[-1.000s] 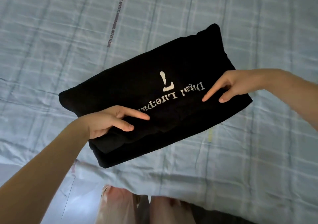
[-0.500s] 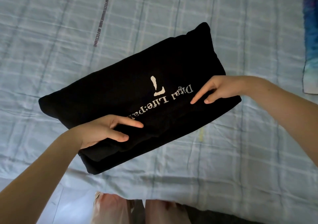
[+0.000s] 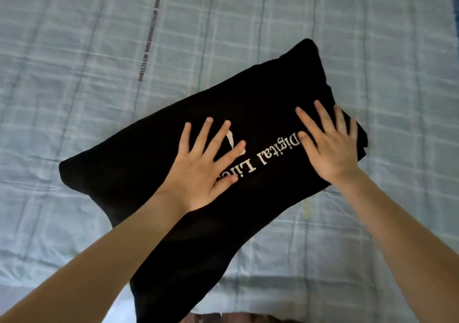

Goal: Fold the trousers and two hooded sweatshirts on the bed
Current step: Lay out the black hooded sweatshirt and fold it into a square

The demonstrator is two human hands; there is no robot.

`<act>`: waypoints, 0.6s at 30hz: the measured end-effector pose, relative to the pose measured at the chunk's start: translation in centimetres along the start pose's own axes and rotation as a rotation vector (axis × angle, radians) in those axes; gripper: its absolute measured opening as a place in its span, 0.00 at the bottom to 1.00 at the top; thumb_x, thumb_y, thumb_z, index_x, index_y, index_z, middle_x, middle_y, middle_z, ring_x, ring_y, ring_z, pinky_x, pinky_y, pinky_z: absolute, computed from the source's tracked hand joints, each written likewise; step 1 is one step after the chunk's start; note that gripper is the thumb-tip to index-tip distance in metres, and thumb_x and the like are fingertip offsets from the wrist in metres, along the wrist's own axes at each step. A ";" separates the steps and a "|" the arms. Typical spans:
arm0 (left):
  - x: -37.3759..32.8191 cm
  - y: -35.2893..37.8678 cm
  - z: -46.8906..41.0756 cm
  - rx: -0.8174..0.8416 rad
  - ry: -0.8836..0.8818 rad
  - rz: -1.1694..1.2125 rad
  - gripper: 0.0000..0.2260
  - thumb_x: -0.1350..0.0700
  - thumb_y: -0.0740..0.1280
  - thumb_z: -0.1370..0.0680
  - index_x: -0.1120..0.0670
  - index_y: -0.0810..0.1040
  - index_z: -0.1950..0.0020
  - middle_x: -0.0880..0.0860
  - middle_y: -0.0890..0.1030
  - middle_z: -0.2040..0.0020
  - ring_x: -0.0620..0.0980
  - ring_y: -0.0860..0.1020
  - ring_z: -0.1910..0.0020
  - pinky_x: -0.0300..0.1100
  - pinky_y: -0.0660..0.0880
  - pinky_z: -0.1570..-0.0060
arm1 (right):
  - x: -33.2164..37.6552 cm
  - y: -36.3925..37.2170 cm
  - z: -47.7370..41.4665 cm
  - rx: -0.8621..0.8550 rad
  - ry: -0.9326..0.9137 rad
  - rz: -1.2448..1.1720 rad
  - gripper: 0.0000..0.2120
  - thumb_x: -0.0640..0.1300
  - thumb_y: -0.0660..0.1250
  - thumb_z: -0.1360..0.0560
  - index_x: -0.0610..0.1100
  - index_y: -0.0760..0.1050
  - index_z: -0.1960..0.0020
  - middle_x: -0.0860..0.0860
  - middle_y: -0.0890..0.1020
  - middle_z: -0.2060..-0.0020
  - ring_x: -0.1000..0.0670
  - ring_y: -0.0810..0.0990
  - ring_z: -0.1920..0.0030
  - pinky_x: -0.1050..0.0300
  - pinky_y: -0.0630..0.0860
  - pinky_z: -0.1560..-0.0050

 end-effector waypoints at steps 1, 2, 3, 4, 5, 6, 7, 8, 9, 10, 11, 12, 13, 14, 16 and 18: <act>0.0 1.3 -0.2 0.020 0.018 -0.025 0.30 0.36 0.49 0.19 0.46 0.54 0.20 0.60 0.50 0.19 0.67 0.49 0.22 0.70 0.48 0.28 | -0.9 0.7 0.1 -0.001 0.020 -0.024 0.27 0.63 0.42 0.18 0.62 0.55 0.21 0.50 0.59 0.20 0.38 0.56 0.22 0.32 0.53 0.25; 0.1 1.9 -0.3 0.024 0.030 -0.045 0.30 0.36 0.49 0.19 0.46 0.53 0.20 0.60 0.49 0.19 0.67 0.49 0.22 0.70 0.49 0.28 | -1.1 0.8 0.1 -0.007 0.032 -0.043 0.26 0.63 0.43 0.18 0.61 0.55 0.21 0.51 0.60 0.20 0.39 0.56 0.21 0.34 0.52 0.24; 0.2 1.9 -0.5 0.031 0.034 -0.051 0.30 0.36 0.49 0.19 0.46 0.52 0.20 0.60 0.49 0.19 0.67 0.49 0.22 0.70 0.49 0.28 | -1.0 0.7 -0.1 -0.012 0.036 -0.061 0.26 0.62 0.43 0.18 0.61 0.56 0.21 0.51 0.60 0.20 0.39 0.55 0.21 0.35 0.51 0.24; 0.2 1.4 -0.5 0.025 0.037 -0.047 0.30 0.36 0.49 0.19 0.46 0.52 0.20 0.61 0.49 0.19 0.67 0.49 0.22 0.70 0.49 0.28 | -0.8 0.5 -0.2 -0.012 0.044 -0.072 0.27 0.62 0.44 0.19 0.61 0.55 0.21 0.51 0.59 0.20 0.39 0.55 0.21 0.35 0.51 0.24; 0.0 0.6 -0.3 0.019 0.028 -0.033 0.30 0.37 0.49 0.19 0.47 0.53 0.20 0.61 0.50 0.19 0.67 0.49 0.22 0.69 0.49 0.28 | -0.4 -0.1 -0.1 -0.012 0.068 -0.083 0.27 0.62 0.44 0.19 0.61 0.55 0.21 0.51 0.59 0.20 0.39 0.54 0.21 0.34 0.50 0.23; -0.2 -0.1 0.1 0.003 0.006 -0.009 0.30 0.37 0.50 0.19 0.47 0.54 0.20 0.61 0.50 0.20 0.66 0.49 0.22 0.69 0.49 0.27 | 0.3 -0.9 0.1 -0.028 0.099 -0.100 0.28 0.62 0.44 0.20 0.61 0.55 0.21 0.51 0.58 0.20 0.39 0.52 0.21 0.33 0.49 0.23; -0.6 -0.9 0.9 -0.019 -0.025 0.029 0.30 0.38 0.51 0.19 0.48 0.55 0.20 0.61 0.51 0.20 0.66 0.49 0.21 0.68 0.49 0.27 | 1.3 -1.8 0.4 -0.057 0.130 -0.130 0.28 0.61 0.44 0.20 0.60 0.55 0.21 0.50 0.57 0.20 0.38 0.51 0.20 0.33 0.48 0.23; -1.3 -1.4 2.1 -0.041 -0.061 0.068 0.30 0.38 0.52 0.20 0.48 0.56 0.20 0.61 0.51 0.20 0.65 0.49 0.21 0.68 0.49 0.27 | 2.8 -2.6 1.0 -0.089 0.138 -0.166 0.28 0.61 0.44 0.20 0.59 0.54 0.20 0.49 0.56 0.20 0.38 0.50 0.20 0.32 0.47 0.23; -2.1 -1.4 3.6 -0.039 -0.094 0.102 0.30 0.38 0.53 0.20 0.49 0.56 0.20 0.61 0.52 0.20 0.65 0.49 0.21 0.69 0.50 0.27 | 4.9 -3.0 1.8 -0.109 0.111 -0.194 0.28 0.60 0.45 0.20 0.59 0.53 0.20 0.49 0.56 0.19 0.39 0.49 0.20 0.33 0.47 0.24; -2.9 -0.9 5.2 -0.027 -0.111 0.123 0.30 0.38 0.53 0.20 0.49 0.57 0.20 0.61 0.53 0.20 0.64 0.50 0.21 0.69 0.50 0.28 | 7.1 -2.9 2.6 -0.111 0.061 -0.202 0.28 0.60 0.45 0.19 0.59 0.52 0.20 0.50 0.55 0.19 0.39 0.49 0.20 0.34 0.46 0.24; -3.5 0.2 6.6 -0.001 -0.110 0.125 0.30 0.38 0.53 0.20 0.49 0.56 0.20 0.60 0.53 0.20 0.64 0.50 0.21 0.69 0.50 0.28 | 8.9 -2.2 3.2 -0.100 0.015 -0.198 0.27 0.60 0.45 0.18 0.60 0.51 0.20 0.51 0.54 0.19 0.39 0.48 0.20 0.34 0.46 0.25; -3.8 1.5 7.7 0.029 -0.091 0.096 0.31 0.38 0.53 0.20 0.49 0.55 0.20 0.60 0.52 0.20 0.64 0.49 0.21 0.69 0.49 0.27 | 10.1 -1.1 3.7 -0.082 -0.004 -0.188 0.27 0.60 0.45 0.18 0.61 0.50 0.20 0.51 0.54 0.19 0.39 0.49 0.20 0.33 0.47 0.25; -3.8 2.8 8.2 0.060 -0.069 0.060 0.31 0.38 0.53 0.20 0.49 0.54 0.20 0.60 0.51 0.20 0.64 0.48 0.21 0.68 0.47 0.27 | 10.6 0.2 4.0 -0.061 0.004 -0.170 0.27 0.61 0.44 0.18 0.61 0.49 0.20 0.51 0.55 0.19 0.39 0.50 0.20 0.31 0.49 0.24; -3.6 3.8 8.3 0.081 -0.059 0.041 0.31 0.38 0.52 0.20 0.49 0.53 0.19 0.60 0.50 0.19 0.63 0.47 0.21 0.67 0.45 0.27 | 10.6 1.3 4.2 -0.047 0.025 -0.146 0.26 0.60 0.44 0.17 0.60 0.49 0.20 0.51 0.56 0.19 0.39 0.52 0.20 0.31 0.51 0.25; -3.4 4.3 8.0 0.107 -0.075 0.058 0.32 0.38 0.52 0.20 0.49 0.52 0.19 0.61 0.50 0.20 0.62 0.46 0.21 0.66 0.43 0.26 | 10.3 2.3 4.2 -0.041 0.049 -0.130 0.26 0.60 0.44 0.17 0.60 0.49 0.20 0.50 0.58 0.20 0.39 0.54 0.21 0.32 0.53 0.25; -3.8 2.6 7.8 0.092 -0.075 0.120 0.29 0.40 0.53 0.19 0.50 0.56 0.20 0.60 0.55 0.20 0.62 0.51 0.21 0.65 0.47 0.26 | 10.5 1.4 4.2 -0.067 0.054 -0.157 0.27 0.60 0.46 0.18 0.60 0.51 0.20 0.50 0.59 0.20 0.39 0.54 0.21 0.32 0.52 0.24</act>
Point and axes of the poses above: each hand's wrist, its own z-axis away from the middle knuckle, its own y-axis out of the palm, x = y × z, the point moved 6 cm from there along -z, towards the middle knuckle
